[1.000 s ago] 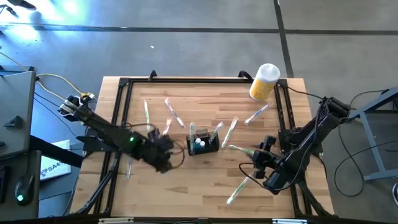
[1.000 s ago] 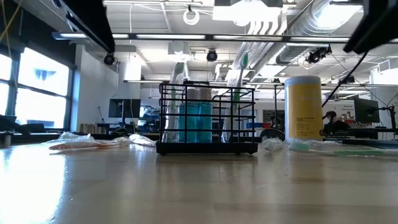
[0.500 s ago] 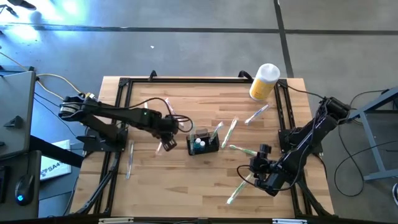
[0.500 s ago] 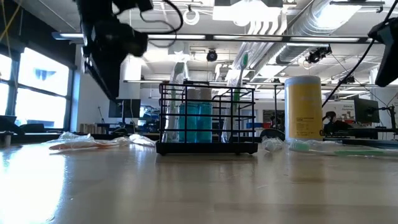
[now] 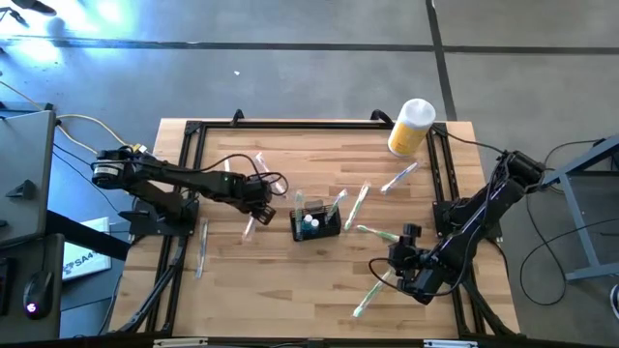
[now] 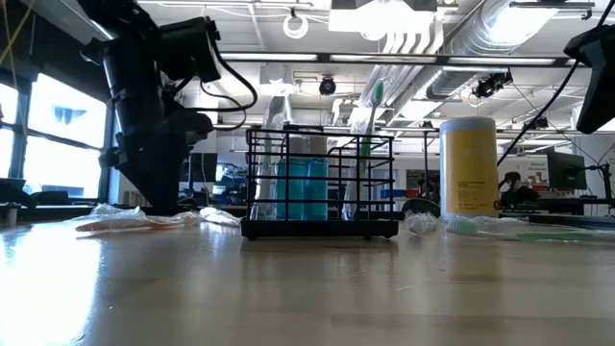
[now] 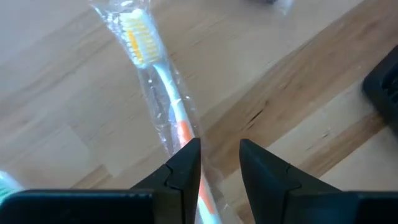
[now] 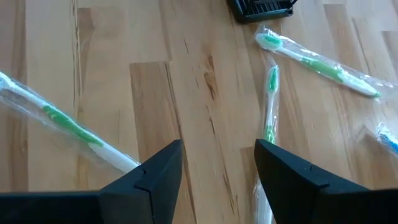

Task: Pick & Place toothbrushing station
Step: Put the orange toothbrush into the black mesh organizer

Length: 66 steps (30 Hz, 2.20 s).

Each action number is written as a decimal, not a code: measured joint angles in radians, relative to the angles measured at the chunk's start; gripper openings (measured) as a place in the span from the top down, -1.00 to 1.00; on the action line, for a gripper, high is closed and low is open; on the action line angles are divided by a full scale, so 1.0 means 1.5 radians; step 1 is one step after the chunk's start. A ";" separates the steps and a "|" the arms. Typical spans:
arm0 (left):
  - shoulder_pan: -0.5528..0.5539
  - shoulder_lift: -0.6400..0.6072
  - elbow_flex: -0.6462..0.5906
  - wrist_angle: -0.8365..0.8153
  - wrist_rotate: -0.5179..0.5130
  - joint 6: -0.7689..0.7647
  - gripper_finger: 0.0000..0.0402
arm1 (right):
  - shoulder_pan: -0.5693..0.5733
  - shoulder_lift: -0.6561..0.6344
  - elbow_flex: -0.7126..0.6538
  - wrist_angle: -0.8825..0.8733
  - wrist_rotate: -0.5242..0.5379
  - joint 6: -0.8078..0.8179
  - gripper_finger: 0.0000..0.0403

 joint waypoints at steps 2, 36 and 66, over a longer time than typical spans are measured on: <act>0.000 0.000 -0.001 0.006 0.000 -0.004 0.47 | 0.000 0.000 0.000 0.000 0.004 -0.001 0.04; 0.000 0.114 0.000 0.008 -0.015 -0.033 0.67 | 0.000 0.000 0.000 0.006 0.059 0.005 0.04; -0.089 0.116 0.156 -0.180 -0.119 -0.016 1.00 | 0.000 0.000 0.000 0.012 0.058 -0.012 0.04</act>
